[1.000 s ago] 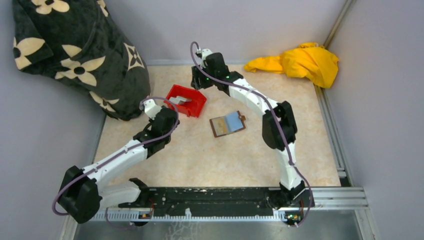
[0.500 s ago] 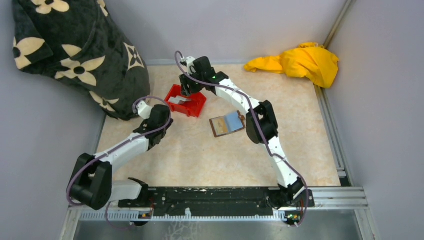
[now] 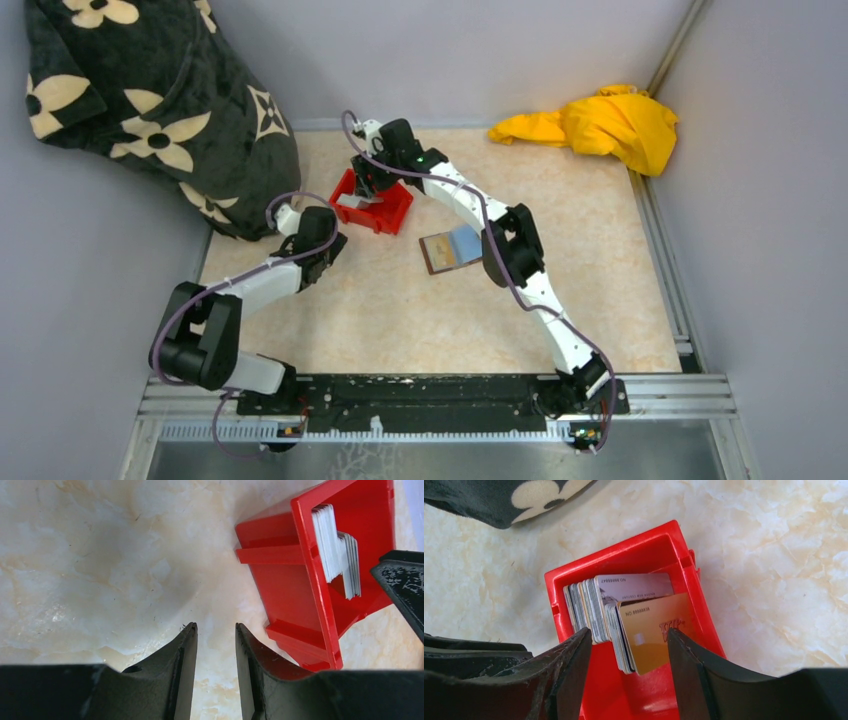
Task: Put the credit cards into the card holder
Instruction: Pick up the credit card from the storage box.
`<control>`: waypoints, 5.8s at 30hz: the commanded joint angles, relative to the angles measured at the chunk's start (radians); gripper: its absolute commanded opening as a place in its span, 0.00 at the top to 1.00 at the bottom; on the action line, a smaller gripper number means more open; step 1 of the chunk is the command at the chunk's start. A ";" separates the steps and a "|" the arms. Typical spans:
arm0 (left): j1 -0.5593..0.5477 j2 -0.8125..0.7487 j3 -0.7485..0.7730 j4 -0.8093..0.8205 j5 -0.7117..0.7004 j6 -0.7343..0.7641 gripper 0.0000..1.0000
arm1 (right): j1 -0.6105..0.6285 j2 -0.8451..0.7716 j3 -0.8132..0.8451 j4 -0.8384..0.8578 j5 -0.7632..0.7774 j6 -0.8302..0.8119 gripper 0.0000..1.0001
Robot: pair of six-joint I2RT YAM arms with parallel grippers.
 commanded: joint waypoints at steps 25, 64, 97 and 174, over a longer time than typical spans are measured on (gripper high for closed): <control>0.085 0.231 0.156 0.103 0.108 0.001 0.59 | 0.002 0.001 -0.109 0.114 -0.093 0.022 0.46; 0.105 0.323 0.263 0.101 0.230 0.117 0.59 | 0.002 -0.099 -0.193 0.190 -0.040 0.109 0.41; 0.106 0.316 0.245 0.109 0.241 0.119 0.59 | 0.003 -0.176 -0.322 0.259 0.067 0.113 0.56; 0.105 0.325 0.243 0.109 0.267 0.121 0.60 | 0.018 -0.386 -0.658 0.323 0.214 -0.161 0.54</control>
